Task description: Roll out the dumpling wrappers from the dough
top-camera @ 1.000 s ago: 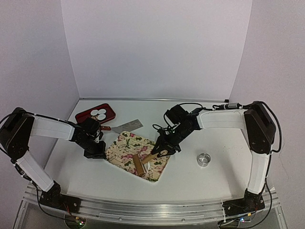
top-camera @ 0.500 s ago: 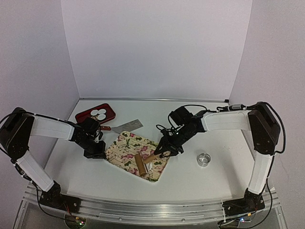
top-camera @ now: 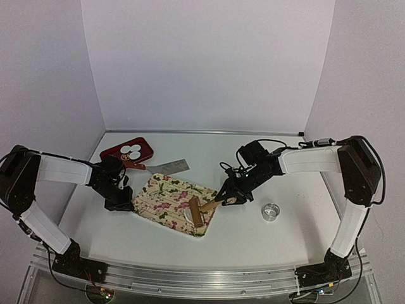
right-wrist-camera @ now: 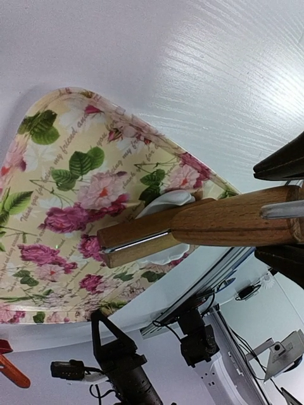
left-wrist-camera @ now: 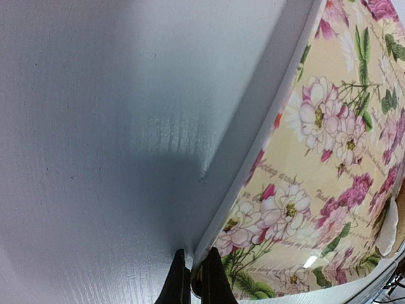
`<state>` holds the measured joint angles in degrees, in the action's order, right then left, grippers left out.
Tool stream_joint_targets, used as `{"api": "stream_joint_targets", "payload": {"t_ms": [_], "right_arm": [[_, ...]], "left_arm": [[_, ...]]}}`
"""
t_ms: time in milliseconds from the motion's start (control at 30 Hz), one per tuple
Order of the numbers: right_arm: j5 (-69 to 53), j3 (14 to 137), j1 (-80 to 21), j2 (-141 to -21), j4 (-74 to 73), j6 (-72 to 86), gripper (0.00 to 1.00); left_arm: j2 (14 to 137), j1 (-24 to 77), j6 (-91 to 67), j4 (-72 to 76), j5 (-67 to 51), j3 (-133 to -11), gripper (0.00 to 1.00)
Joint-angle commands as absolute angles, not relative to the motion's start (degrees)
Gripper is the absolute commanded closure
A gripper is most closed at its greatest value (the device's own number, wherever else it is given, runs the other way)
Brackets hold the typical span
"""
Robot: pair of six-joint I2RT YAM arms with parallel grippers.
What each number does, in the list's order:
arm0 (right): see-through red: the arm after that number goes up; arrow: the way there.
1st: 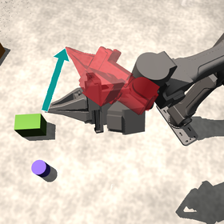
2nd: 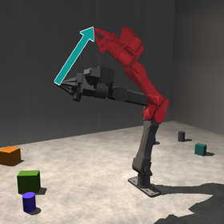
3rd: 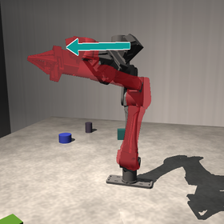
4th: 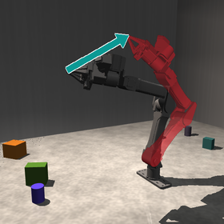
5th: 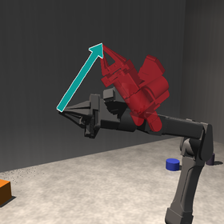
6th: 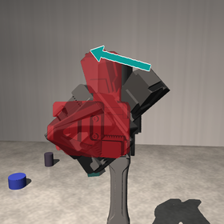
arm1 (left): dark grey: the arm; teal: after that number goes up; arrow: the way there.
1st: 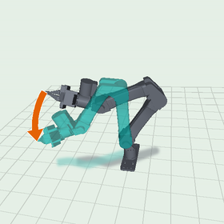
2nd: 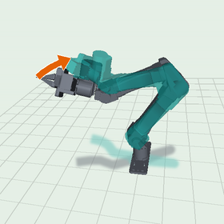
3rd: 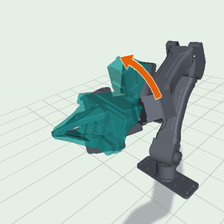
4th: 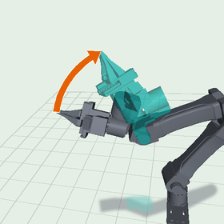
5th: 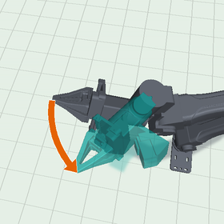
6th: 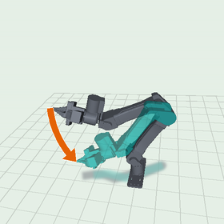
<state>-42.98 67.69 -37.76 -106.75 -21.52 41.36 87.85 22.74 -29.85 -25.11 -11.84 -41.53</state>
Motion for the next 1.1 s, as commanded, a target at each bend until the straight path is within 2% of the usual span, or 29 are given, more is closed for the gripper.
{"api": "stream_joint_targets", "payload": {"t_ms": [0,567,700,867,1067], "right_arm": [[-16.56,62.18,-35.28,-111.30,-38.22,39.03,1.00],[-15.66,61.96,-31.77,-109.07,-40.48,38.32,1.00],[-18.91,63.36,-31.73,-108.93,-40.43,37.16,1.00],[-20.42,66.38,-33.30,-112.33,-40.36,36.49,1.00],[-20.51,69.39,-37.39,-118.09,-38.64,38.77,1.00]], "left_arm": [[85.94,20.30,-30.23,-29.01,-4.59,-41.32,1.00],[84.76,19.07,-29.89,-29.36,-4.72,-41.40,1.00],[84.15,19.07,-27.82,-27.01,-7.98,-40.63,1.00],[85.66,19.24,-25.30,-22.35,-13.74,-39.28,1.00],[87.79,20.01,-23.93,-20.14,-15.37,-38.24,1.00]]}}
